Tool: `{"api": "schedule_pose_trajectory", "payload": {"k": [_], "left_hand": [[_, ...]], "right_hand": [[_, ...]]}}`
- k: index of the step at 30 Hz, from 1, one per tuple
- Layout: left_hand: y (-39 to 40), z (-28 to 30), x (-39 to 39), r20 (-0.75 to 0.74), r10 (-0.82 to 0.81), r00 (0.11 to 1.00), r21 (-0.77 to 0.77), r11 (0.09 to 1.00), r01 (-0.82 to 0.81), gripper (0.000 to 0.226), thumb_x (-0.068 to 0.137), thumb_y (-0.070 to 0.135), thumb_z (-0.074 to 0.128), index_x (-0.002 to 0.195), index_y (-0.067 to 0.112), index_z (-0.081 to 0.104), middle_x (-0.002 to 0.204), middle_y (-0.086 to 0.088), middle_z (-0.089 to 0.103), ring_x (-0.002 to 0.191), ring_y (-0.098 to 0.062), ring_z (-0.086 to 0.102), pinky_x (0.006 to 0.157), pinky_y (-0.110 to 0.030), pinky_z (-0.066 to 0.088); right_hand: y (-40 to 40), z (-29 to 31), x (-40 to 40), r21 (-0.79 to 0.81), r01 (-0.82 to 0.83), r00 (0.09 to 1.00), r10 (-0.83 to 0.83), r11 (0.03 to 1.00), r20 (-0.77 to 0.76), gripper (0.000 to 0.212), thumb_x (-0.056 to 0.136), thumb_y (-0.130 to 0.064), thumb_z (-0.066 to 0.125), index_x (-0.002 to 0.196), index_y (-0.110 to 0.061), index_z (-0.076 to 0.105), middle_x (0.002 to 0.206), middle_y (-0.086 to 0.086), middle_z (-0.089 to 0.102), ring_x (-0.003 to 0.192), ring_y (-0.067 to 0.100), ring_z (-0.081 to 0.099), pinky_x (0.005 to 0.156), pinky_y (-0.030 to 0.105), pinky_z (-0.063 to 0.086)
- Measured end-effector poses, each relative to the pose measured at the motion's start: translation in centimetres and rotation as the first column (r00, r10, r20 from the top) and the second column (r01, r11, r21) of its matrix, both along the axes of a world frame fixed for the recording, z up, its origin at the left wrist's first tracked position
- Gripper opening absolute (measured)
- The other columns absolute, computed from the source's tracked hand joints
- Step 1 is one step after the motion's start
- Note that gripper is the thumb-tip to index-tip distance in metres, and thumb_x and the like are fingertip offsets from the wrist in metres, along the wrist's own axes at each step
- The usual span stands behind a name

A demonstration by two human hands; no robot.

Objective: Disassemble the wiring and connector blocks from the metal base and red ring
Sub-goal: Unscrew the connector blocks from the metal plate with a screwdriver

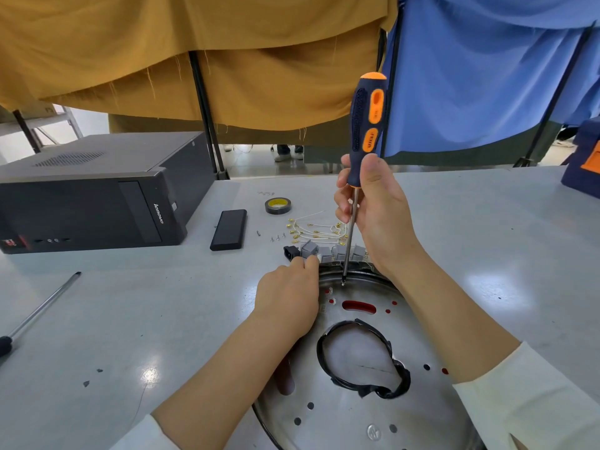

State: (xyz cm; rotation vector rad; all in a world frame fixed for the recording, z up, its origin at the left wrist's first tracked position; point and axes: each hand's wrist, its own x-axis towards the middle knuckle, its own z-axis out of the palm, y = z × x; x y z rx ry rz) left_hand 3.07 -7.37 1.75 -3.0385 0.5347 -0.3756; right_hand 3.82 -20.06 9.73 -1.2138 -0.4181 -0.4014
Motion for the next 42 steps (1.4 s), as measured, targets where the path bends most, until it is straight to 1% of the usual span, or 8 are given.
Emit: {"api": "schedule_pose_trajectory", "payload": {"k": [3,8,15,20,24,30,36,42], "left_hand": [[0.0,0.0,0.0,0.003,-0.002,1.0,0.005,1.0,0.002,0.021,0.094,0.017,0.043,0.114,0.016,0.037,0.109,-0.003,0.052,0.091,-0.027,0.057,0.056,-0.032,0.027],[0.0,0.0,0.0,0.005,-0.002,1.0,0.002,1.0,0.002,0.021,0.094,0.017,0.043,0.115,0.016,0.037,0.11,-0.004,0.052,0.091,-0.027,0.058,0.056,-0.033,0.027],[0.0,0.0,0.0,0.004,-0.003,1.0,-0.003,1.0,0.003,0.021,0.094,0.016,0.043,0.114,0.016,0.037,0.109,-0.003,0.052,0.091,-0.027,0.057,0.054,-0.032,0.024],[0.0,-0.1,0.0,0.008,-0.003,1.0,-0.003,1.0,0.003,0.02,0.095,0.017,0.042,0.114,0.017,0.037,0.109,-0.003,0.052,0.091,-0.026,0.057,0.056,-0.032,0.026],[0.0,-0.1,0.1,0.011,-0.005,1.0,-0.003,1.0,0.005,0.02,0.095,0.017,0.042,0.114,0.016,0.037,0.11,-0.004,0.051,0.091,-0.027,0.057,0.056,-0.033,0.027],[0.0,-0.2,0.1,0.015,-0.005,1.0,-0.002,1.0,0.005,0.02,0.095,0.017,0.041,0.114,0.016,0.037,0.11,-0.004,0.052,0.091,-0.027,0.057,0.055,-0.033,0.026],[0.0,-0.3,0.2,0.024,-0.008,1.0,-0.026,1.0,0.008,0.019,0.095,0.017,0.041,0.113,0.017,0.037,0.109,-0.004,0.051,0.091,-0.027,0.057,0.055,-0.033,0.026],[-0.1,0.0,0.0,0.026,-0.007,1.0,-0.021,1.0,0.008,0.021,0.094,0.015,0.042,0.115,0.016,0.038,0.11,-0.005,0.052,0.091,-0.027,0.057,0.055,-0.032,0.025]], "right_hand": [[-0.1,0.0,0.1,0.036,-0.065,0.997,0.066,0.997,-0.027,0.04,0.093,-0.045,0.033,0.111,-0.016,0.053,0.073,-0.005,0.051,0.054,0.008,0.035,0.049,0.021,0.03],[-0.1,0.1,-0.1,0.006,0.005,0.999,-0.005,1.0,-0.038,0.034,0.089,-0.042,0.054,0.103,-0.019,0.033,0.066,-0.006,0.043,0.05,0.006,0.032,0.044,0.017,0.028],[-0.1,-0.1,0.0,0.009,-0.052,0.998,0.052,0.999,-0.021,0.035,0.099,-0.039,0.031,0.109,-0.013,0.053,0.073,-0.005,0.051,0.055,0.007,0.036,0.05,0.022,0.03],[-0.1,0.0,0.0,-0.009,-0.014,0.999,0.014,1.0,-0.037,0.028,0.093,-0.04,0.051,0.104,-0.019,0.035,0.063,-0.012,0.044,0.05,0.005,0.032,0.045,0.017,0.029],[-0.2,-0.2,0.1,-0.012,-0.001,1.0,0.001,1.0,-0.022,0.022,0.097,-0.039,0.043,0.1,-0.018,0.038,0.065,-0.01,0.044,0.052,0.006,0.032,0.047,0.02,0.027],[0.0,-0.1,0.1,-0.022,-0.09,0.994,0.089,0.996,-0.068,0.045,0.094,-0.049,0.033,0.108,-0.01,0.05,0.065,-0.007,0.044,0.051,0.006,0.029,0.049,0.024,0.021],[0.1,0.0,-0.2,-0.094,-0.003,1.0,0.001,0.996,-0.023,0.009,0.098,-0.024,0.05,0.098,-0.017,0.043,0.065,-0.008,0.037,0.05,0.006,0.028,0.044,0.018,0.026],[-0.3,1.1,-0.4,-0.021,0.017,1.0,-0.017,1.0,0.003,0.01,0.101,-0.028,0.042,0.098,-0.018,0.043,0.065,-0.007,0.04,0.052,0.006,0.03,0.047,0.019,0.027]]}}
